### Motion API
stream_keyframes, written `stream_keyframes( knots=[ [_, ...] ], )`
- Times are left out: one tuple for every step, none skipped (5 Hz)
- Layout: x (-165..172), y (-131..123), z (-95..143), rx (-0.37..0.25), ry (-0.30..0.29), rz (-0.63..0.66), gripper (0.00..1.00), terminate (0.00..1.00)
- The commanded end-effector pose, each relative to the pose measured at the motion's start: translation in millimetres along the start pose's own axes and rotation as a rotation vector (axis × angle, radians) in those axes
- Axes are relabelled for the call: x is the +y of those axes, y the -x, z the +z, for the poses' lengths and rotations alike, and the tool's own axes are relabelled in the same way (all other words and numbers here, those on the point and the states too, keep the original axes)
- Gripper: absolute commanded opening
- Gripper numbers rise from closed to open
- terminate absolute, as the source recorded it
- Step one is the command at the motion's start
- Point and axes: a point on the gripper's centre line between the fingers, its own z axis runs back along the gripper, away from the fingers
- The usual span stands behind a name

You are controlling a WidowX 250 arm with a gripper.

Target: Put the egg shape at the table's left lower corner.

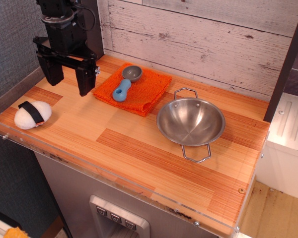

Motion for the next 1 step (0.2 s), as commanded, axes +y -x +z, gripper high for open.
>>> stream_keyframes(
  knots=[
    [-3.0,1.8,16.4,-0.044,-0.019,-0.011,1.0,1.0]
  ],
)
